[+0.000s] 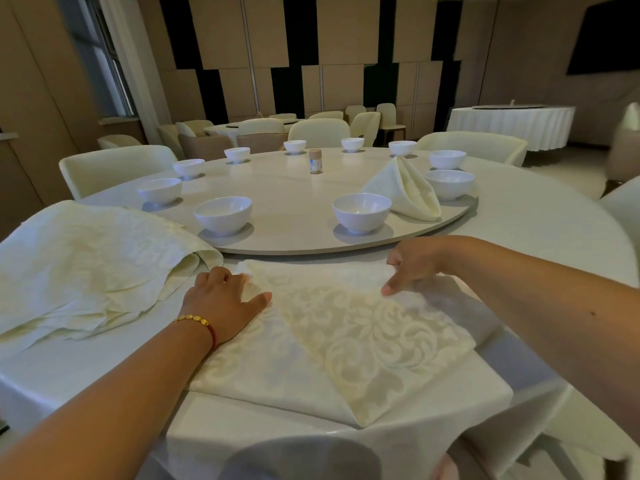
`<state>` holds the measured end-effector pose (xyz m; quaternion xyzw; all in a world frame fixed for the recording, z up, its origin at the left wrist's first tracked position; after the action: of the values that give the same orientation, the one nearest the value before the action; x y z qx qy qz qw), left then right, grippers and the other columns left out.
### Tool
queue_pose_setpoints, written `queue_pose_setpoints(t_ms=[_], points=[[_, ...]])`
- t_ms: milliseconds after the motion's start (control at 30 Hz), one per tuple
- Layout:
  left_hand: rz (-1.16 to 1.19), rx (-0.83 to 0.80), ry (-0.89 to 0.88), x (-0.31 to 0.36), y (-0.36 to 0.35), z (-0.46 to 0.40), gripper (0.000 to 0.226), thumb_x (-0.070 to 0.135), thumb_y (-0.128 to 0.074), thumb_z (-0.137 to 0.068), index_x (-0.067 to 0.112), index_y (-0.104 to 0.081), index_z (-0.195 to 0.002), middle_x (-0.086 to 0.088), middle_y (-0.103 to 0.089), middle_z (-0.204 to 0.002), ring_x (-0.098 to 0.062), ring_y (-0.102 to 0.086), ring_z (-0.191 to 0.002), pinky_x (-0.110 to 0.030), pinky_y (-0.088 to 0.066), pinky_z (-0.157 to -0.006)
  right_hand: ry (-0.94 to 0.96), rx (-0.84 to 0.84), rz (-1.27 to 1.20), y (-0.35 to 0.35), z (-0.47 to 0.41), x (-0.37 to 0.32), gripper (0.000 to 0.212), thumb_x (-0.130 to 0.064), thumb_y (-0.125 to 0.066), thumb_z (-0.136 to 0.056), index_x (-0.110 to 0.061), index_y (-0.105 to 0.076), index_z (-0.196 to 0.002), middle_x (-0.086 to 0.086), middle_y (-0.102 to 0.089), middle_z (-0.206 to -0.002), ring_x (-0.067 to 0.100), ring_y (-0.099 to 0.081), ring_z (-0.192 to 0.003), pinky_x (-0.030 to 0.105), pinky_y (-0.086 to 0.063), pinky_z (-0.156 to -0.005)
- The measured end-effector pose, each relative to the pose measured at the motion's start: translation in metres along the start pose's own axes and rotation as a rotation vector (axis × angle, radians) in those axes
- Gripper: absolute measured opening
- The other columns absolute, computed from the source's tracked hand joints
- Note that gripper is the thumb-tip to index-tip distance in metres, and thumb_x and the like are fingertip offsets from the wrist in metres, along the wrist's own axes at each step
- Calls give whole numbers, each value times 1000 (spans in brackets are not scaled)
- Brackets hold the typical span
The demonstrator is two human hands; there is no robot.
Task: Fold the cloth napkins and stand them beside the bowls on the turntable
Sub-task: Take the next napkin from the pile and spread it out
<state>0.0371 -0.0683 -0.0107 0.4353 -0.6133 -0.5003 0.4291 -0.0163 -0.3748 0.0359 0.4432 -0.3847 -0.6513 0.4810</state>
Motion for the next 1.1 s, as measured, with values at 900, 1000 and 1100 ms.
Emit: queue_pose_setpoints(t_ms=[900, 1000, 1100], points=[[25, -22, 24, -4, 0, -1, 74, 71, -36, -86, 27, -35, -145, -4, -33, -144, -29, -25, -134, -37, -28, -108, 170, -178, -1495, 28, 10, -39, 43, -5, -38, -79, 11, -66, -106, 24, -69, -106, 33, -69, -96, 40, -58, -82], [29, -11, 19, -4, 0, 0, 73, 71, -35, -86, 28, -35, -145, -3, -33, -144, -27, -26, -133, -35, -28, -108, 187, -39, -1115, 7, -15, -78, 14, 0, -49, -92, 0, -64, -92, 14, -73, -87, 22, -70, -75, 26, -59, -68], [32, -5, 12, -4, -1, 0, 71, 69, -35, -88, 27, -34, -145, -3, -33, -144, -26, -26, -133, -34, -28, -107, 180, 109, -720, -7, -36, -108, 21, -11, -65, -90, -12, -54, -72, 7, -67, -67, 11, -58, -49, 17, -40, -44]])
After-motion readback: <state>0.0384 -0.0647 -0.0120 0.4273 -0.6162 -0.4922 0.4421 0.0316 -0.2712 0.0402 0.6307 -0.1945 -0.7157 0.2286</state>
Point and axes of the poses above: each hand's wrist, its own z-axis away from the middle knuckle, its own y-axis out of the back of the hand, x = y × z, the point moved 3 cm from there along -z, towards the middle knuckle
